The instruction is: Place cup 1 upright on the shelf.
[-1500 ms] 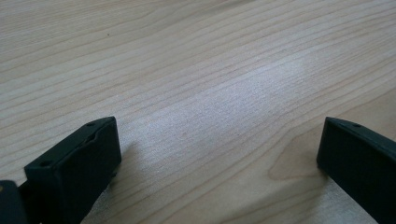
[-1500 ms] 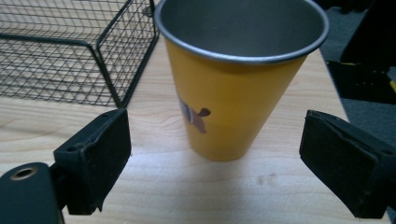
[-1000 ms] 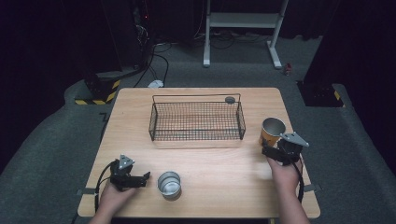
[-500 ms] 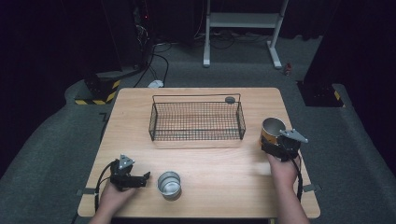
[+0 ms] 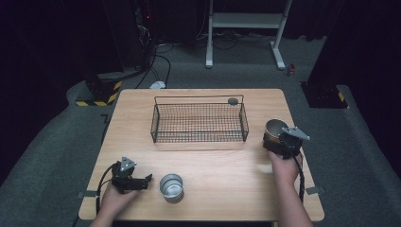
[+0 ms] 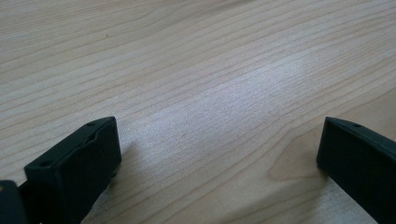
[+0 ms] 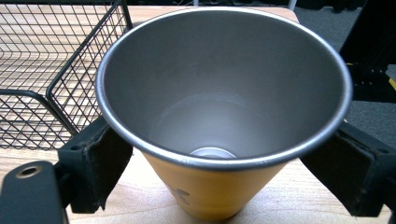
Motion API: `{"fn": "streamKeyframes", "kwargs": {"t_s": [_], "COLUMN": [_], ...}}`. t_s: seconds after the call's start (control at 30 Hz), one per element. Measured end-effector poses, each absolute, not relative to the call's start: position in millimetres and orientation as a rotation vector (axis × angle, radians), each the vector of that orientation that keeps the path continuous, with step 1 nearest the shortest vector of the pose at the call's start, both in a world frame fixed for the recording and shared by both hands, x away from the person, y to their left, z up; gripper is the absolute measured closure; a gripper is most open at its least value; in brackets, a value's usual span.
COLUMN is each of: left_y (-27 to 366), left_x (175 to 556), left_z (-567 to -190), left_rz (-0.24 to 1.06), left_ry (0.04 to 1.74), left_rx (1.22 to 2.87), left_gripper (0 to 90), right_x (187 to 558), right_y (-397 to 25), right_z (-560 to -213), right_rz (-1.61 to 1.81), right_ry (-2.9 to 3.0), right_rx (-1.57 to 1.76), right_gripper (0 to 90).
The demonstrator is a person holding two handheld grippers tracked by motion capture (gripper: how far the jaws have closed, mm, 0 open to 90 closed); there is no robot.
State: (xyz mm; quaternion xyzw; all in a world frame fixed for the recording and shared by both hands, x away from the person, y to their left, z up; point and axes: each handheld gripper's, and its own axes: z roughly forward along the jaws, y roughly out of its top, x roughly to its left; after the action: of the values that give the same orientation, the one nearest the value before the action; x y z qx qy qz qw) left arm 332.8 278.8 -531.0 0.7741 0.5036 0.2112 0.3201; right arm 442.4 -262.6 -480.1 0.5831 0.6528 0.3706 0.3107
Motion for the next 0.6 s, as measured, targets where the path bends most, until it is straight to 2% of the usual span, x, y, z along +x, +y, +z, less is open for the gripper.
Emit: {"fn": "streamKeyframes", "kwargs": {"t_s": [0.6], "left_y": [279.0], "left_x": [332.8], "left_z": [-530.9], "left_rz": [0.557], "left_ry": [1.322], "left_rx": [2.037], "left_gripper": [0.2], "right_x": [451.0], "right_y": [-260.4], "right_z": [-478.1], "right_rz": [1.002], "right_ry": [1.71], "right_rx": [1.517], "right_gripper": [12.0]}}
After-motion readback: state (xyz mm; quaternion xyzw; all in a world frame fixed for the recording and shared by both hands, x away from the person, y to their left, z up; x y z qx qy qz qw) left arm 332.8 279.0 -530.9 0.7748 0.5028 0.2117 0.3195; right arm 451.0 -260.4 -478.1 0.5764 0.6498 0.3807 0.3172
